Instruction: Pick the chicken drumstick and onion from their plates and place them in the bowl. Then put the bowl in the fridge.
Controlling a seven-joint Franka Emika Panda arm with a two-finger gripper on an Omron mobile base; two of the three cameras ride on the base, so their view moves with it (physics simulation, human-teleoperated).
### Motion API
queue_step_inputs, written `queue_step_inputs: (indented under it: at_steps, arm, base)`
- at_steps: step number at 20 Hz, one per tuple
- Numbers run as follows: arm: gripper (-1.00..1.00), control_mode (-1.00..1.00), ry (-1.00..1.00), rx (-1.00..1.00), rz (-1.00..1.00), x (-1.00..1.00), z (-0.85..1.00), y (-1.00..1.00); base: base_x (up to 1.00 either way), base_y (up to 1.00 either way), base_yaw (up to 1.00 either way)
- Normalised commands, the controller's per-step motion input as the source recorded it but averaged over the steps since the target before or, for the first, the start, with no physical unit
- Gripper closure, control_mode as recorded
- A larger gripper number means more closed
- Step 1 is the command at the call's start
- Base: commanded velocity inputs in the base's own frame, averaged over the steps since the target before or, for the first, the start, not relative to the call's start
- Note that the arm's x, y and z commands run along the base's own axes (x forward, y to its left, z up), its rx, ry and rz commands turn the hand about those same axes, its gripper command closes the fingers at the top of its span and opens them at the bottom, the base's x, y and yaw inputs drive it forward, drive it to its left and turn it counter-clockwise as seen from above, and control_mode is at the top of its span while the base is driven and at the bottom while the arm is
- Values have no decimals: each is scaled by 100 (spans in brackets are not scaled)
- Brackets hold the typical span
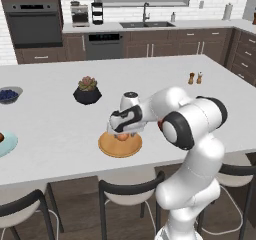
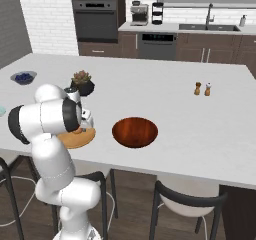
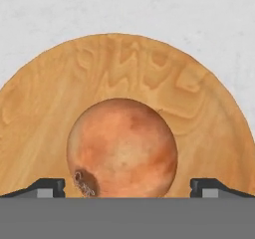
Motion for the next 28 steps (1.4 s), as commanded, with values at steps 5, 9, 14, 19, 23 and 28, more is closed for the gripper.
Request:
queue_step_inputs:
  at_steps: [5,9,14,19,23,28]
  arm:
    - [100,-100,0,0,0,34,-22,6]
    - [100,-100,0,0,0,7,-1,5]
    - [100,-100,0,0,0,-47,19,-6]
    - [100,-100,-2,0,-1,-96,94,-45]
    - [100,-100,0,-2,-12,-52,87,-74]
    - [100,-100,3,-3,-16,-10,68,-92]
  base:
    - [0,0,0]
    - [0,0,0]
    - [0,0,0]
    - [0,0,0]
    - [0,0,0]
    - [0,0,0]
